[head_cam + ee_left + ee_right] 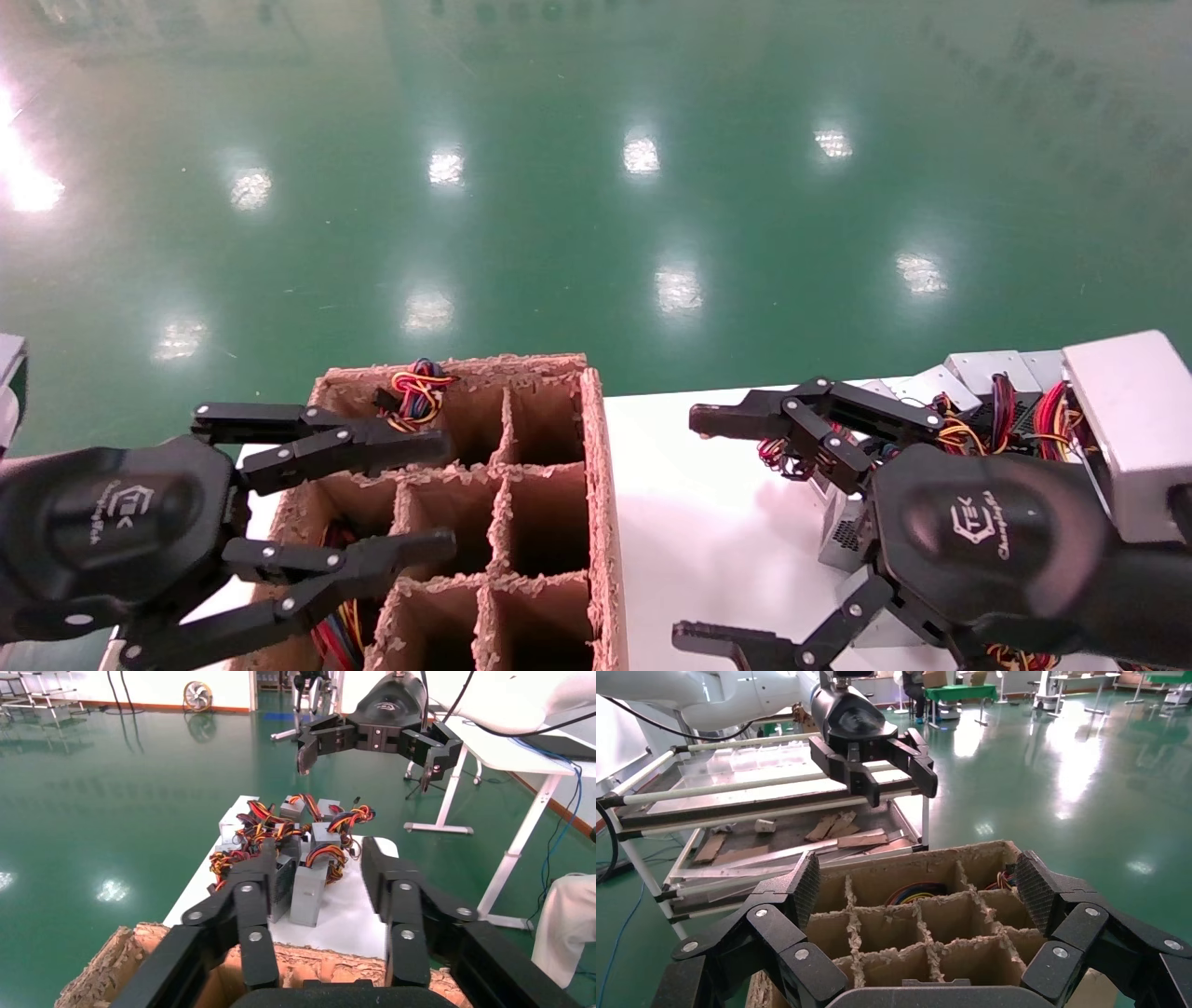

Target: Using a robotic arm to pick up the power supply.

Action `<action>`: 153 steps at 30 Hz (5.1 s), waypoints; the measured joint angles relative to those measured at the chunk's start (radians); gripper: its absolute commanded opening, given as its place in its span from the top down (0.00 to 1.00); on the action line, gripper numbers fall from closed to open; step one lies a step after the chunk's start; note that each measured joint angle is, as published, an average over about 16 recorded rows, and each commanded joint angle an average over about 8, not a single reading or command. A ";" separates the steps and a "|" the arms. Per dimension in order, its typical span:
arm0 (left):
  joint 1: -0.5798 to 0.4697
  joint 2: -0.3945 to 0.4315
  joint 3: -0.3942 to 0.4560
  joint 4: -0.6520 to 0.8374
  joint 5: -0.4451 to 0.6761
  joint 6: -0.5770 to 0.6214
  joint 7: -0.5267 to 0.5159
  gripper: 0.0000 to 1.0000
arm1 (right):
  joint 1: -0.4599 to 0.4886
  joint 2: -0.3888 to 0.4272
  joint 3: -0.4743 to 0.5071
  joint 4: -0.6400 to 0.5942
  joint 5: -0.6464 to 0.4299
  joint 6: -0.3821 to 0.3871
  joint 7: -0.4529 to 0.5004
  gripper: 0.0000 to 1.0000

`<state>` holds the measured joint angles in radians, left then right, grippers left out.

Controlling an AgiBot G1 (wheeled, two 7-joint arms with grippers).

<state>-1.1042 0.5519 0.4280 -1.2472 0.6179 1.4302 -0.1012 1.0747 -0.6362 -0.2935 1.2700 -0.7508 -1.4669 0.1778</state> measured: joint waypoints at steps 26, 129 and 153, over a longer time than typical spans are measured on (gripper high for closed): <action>0.000 0.000 0.000 0.000 0.000 0.000 0.000 1.00 | 0.267 -0.516 -0.229 -0.432 -0.407 0.292 -0.157 0.21; 0.000 0.000 0.000 0.000 0.000 0.000 0.000 1.00 | 0.542 -0.492 -0.348 -0.698 0.224 0.229 -0.290 1.00; 0.000 0.000 0.000 0.000 0.000 0.000 0.000 1.00 | 0.002 0.111 -0.229 0.023 0.400 0.626 -0.069 1.00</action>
<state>-1.1043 0.5519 0.4282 -1.2471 0.6177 1.4302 -0.1011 1.0772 -0.5254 -0.5226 1.2930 -0.3507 -0.8413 0.1093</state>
